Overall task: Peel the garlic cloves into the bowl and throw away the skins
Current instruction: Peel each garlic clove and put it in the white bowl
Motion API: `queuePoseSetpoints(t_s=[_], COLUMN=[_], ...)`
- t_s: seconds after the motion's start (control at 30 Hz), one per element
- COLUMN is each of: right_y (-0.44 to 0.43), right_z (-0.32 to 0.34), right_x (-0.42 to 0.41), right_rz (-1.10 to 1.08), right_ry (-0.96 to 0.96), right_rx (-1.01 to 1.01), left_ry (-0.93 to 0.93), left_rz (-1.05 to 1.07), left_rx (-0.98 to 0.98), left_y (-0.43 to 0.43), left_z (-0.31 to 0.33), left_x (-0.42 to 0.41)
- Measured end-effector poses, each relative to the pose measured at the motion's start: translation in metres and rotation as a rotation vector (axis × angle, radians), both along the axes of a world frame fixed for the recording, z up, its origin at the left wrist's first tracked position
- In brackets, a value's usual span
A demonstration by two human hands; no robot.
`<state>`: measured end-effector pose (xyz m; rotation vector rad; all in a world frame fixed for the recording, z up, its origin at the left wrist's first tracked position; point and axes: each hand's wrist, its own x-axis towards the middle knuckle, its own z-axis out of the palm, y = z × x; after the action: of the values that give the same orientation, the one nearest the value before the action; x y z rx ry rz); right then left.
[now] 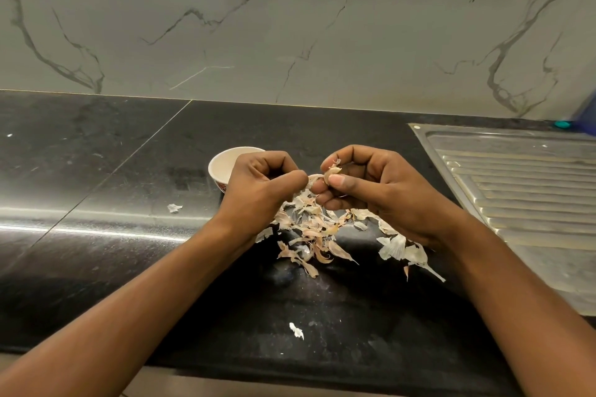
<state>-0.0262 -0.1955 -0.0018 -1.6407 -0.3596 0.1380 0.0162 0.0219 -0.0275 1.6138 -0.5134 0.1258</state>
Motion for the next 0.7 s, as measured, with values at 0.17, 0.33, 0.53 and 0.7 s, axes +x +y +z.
queuePoseSetpoints(t_s=[0.17,0.33,0.53,0.7], right_y=[0.0016,-0.0074,-0.0031,-0.0047], right_z=[0.0012,0.0063,0.0031,0.0039], right_x=[-0.0007,-0.0014,-0.002,-0.0025], right_rz=[-0.128,-0.255,-0.213,-0.207], right_ry=[-0.058,-0.11,-0.089,-0.092], right_rx=[-0.058,-0.007,-0.003,-0.014], left_ry=[0.006,0.016,0.022,0.025], left_rz=[0.021,0.056,0.018,-0.017], left_rx=[0.004,-0.015,0.061,0.045], left_y=[-0.0003,0.0049,0.0039,0.0044], left_z=[0.0005,0.0007,-0.0023,-0.0007], left_x=[-0.0005,0.0028,0.0003,-0.0014])
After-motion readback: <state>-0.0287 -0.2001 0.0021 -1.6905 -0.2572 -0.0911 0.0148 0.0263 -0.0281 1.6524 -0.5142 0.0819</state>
